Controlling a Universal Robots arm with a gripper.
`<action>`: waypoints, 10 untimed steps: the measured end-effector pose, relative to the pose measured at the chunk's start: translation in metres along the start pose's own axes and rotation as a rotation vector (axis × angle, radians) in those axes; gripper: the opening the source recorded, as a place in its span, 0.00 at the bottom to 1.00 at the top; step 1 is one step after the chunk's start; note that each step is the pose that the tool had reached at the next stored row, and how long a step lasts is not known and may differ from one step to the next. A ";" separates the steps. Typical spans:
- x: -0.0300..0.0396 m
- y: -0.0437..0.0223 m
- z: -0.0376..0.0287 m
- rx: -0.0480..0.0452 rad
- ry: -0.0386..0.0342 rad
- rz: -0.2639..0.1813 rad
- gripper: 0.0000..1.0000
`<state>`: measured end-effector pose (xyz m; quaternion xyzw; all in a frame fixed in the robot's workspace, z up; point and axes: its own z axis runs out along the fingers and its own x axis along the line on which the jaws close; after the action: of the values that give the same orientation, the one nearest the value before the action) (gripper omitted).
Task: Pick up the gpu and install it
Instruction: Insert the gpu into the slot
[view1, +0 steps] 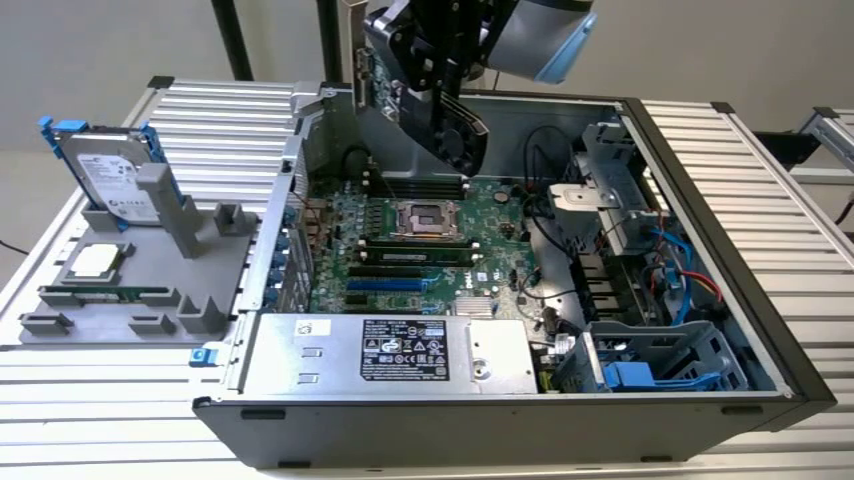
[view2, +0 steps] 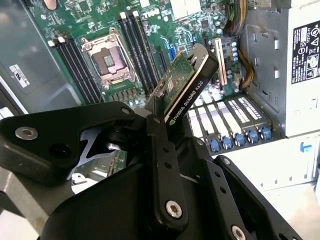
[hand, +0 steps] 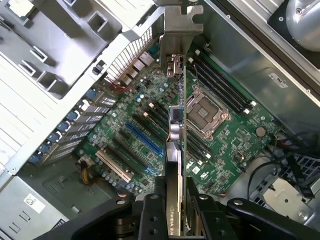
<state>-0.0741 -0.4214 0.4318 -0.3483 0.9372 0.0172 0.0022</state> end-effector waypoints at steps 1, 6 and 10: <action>0.0000 0.0000 0.0000 -0.0001 0.0003 -0.007 0.00; 0.0000 0.0000 0.0000 -0.0009 0.0017 -0.055 0.00; 0.0000 0.0000 0.0000 -0.0016 0.0031 -0.099 0.00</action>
<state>-0.0741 -0.4214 0.4318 -0.3944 0.9188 0.0173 0.0013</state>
